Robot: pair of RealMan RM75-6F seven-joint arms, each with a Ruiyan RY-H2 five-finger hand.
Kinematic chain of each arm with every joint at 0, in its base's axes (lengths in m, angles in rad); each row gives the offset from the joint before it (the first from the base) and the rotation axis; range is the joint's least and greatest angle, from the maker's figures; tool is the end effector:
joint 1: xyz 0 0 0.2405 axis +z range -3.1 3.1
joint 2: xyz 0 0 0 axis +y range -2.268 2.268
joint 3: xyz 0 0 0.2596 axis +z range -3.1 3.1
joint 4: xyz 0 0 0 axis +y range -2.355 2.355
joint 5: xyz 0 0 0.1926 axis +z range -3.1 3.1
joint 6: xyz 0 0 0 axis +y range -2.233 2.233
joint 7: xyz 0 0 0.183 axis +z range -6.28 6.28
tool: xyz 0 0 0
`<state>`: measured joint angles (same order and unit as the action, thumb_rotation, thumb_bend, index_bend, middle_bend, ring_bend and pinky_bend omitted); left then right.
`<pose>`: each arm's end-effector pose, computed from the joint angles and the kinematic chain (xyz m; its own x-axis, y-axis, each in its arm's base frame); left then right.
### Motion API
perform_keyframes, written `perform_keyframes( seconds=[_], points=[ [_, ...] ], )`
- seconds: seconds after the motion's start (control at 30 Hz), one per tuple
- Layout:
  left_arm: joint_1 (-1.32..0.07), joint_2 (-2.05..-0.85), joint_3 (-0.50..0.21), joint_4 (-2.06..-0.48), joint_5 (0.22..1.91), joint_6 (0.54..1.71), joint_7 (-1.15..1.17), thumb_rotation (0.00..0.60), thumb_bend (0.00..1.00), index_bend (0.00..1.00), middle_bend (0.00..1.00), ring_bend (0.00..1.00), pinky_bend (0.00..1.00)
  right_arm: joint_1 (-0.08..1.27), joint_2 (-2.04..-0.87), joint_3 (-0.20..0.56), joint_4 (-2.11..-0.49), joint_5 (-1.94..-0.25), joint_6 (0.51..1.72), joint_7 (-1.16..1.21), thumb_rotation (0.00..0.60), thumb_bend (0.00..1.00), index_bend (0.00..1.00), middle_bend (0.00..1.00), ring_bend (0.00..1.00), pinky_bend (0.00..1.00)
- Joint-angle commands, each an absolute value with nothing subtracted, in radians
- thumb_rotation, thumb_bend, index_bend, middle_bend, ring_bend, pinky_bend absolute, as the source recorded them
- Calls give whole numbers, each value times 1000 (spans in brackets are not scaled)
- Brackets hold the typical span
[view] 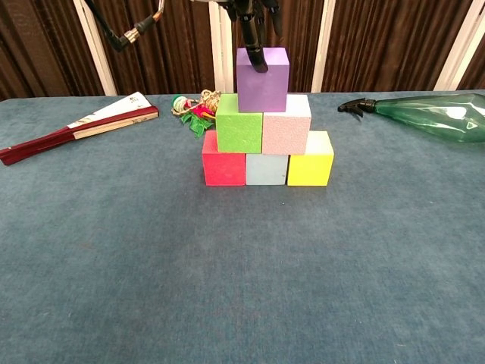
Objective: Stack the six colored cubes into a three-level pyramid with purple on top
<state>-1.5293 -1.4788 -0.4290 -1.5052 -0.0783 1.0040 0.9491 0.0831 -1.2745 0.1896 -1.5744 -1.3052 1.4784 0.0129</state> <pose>0.0866 0.4583 0.0215 0.4890 0.2884 0.8232 0.8663 -0.2708 -0.4197 -0.3250 -0.2400 0.1648 0.2422 0.1241 0.9623 -0.9596 0.1768 0.2188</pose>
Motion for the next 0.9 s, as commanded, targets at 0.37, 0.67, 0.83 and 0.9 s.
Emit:
perform_keyframes(
  seconds=[0.37, 0.67, 0.83, 0.9],
  points=[
    [-1534, -1479, -430, -1509, -79, 1008, 945, 600, 297, 187, 265, 0, 29, 82, -1273, 192, -1574, -1302, 1480, 17, 600, 251, 138, 51, 51, 0],
    [-1538, -1444, -443, -1554, -96, 1037, 955, 600, 281, 150, 222, 0, 29, 82, -1272, 193, -1575, -1301, 1479, 17, 600, 250, 138, 51, 51, 0],
    [-1519, -1382, -468, -1616, -89, 1057, 937, 600, 281, 97, 159, 0, 29, 83, -1273, 192, -1573, -1301, 1476, 12, 600, 250, 137, 51, 51, 0],
    [-1504, -1352, -481, -1646, -81, 1060, 919, 600, 281, 89, 148, 0, 29, 84, -1273, 192, -1575, -1300, 1475, 10, 600, 250, 138, 51, 51, 0]
  ],
)
